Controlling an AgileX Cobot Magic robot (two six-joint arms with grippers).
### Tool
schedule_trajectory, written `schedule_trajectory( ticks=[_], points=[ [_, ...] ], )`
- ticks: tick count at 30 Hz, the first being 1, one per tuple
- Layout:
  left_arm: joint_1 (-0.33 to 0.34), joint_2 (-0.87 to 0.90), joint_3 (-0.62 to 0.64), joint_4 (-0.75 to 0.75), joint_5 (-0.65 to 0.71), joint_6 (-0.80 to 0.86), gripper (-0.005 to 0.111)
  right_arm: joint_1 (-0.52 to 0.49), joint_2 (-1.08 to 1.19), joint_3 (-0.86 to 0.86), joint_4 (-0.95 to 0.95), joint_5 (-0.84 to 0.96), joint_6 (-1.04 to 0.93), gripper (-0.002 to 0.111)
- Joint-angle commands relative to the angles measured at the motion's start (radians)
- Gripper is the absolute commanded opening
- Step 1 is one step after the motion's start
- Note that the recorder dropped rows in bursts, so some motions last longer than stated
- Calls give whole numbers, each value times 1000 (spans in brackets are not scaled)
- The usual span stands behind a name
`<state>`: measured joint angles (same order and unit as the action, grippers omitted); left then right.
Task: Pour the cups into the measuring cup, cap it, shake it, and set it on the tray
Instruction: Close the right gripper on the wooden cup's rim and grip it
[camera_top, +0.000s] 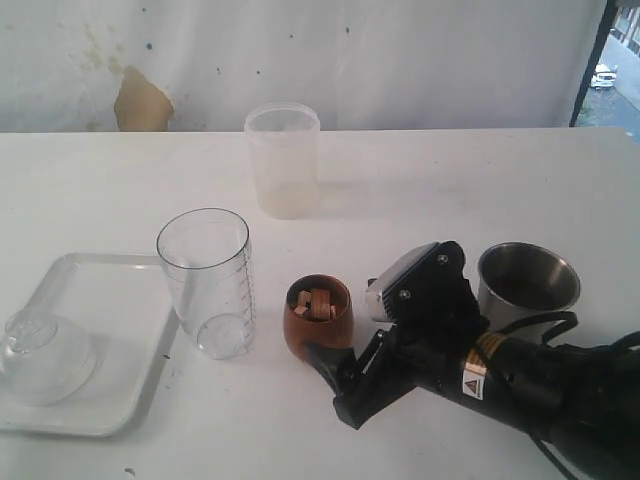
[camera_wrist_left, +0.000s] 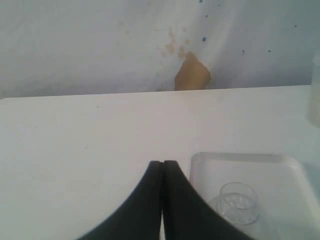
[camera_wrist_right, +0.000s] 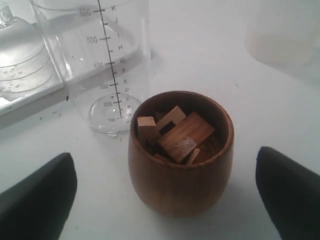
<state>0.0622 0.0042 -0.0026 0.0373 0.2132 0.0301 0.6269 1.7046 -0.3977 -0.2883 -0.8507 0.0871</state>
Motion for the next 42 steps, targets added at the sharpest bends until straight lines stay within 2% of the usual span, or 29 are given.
schedule_trajectory(
  ticks=[1, 21, 23, 25, 33, 42],
  points=[
    [-5, -4, 3, -7, -5, 0, 0, 0, 51, 9, 8, -67, -26, 89],
    [-5, -4, 3, -7, -5, 0, 0, 0, 140, -35, 98, -80, -87, 89],
    [-5, -4, 3, -7, -5, 0, 0, 0, 140, -40, 86, -82, -16, 89],
    [-5, -4, 3, -7, -5, 0, 0, 0, 140, -51, 52, -43, 74, 89],
    [-5, -4, 3, -7, -5, 0, 0, 0, 140, -149, 26, 203, 47, 89],
    [-5, -4, 3, -7, -5, 0, 0, 0, 140, -226, 26, 314, 47, 89]
  ],
)
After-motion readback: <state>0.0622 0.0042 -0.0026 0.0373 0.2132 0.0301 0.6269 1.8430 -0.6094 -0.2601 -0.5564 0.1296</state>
